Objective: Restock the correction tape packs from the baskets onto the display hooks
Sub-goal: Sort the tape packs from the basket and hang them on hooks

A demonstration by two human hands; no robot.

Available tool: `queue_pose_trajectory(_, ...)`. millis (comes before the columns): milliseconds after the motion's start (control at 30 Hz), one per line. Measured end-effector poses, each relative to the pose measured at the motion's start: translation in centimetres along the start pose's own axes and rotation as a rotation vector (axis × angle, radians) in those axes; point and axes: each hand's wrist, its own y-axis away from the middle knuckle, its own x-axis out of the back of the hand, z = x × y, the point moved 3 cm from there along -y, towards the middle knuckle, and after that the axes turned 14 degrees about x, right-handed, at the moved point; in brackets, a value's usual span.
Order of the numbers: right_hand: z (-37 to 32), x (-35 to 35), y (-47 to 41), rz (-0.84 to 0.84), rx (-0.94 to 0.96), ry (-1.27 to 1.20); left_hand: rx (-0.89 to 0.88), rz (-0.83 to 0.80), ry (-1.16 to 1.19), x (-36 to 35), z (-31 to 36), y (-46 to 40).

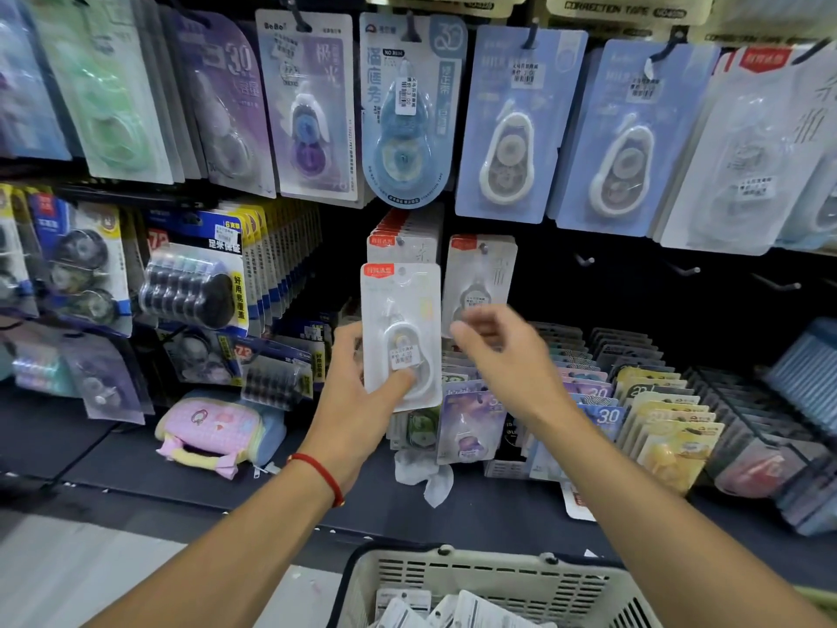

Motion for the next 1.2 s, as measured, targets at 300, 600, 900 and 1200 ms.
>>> queue_pose_trajectory(300,0.9,-0.9,0.4,0.033,-0.079,-0.213,0.026,-0.070,-0.094,-1.0,-0.5,0.0)
queue_pose_trajectory(600,1.6,0.6,-0.1,0.270,-0.134,-0.203,-0.194,0.036,-0.794,-0.9,-0.9,-2.4)
queue_pose_trajectory(900,2.8,0.2,-0.9,0.285,-0.151,-0.110,-0.246,0.100,-0.906,-0.8,-2.1,-3.8)
queue_pose_trajectory(1200,3.4,-1.4,-0.4,0.081,0.462,0.696,-0.313,0.080,-0.948,-0.5,-2.4,-3.7)
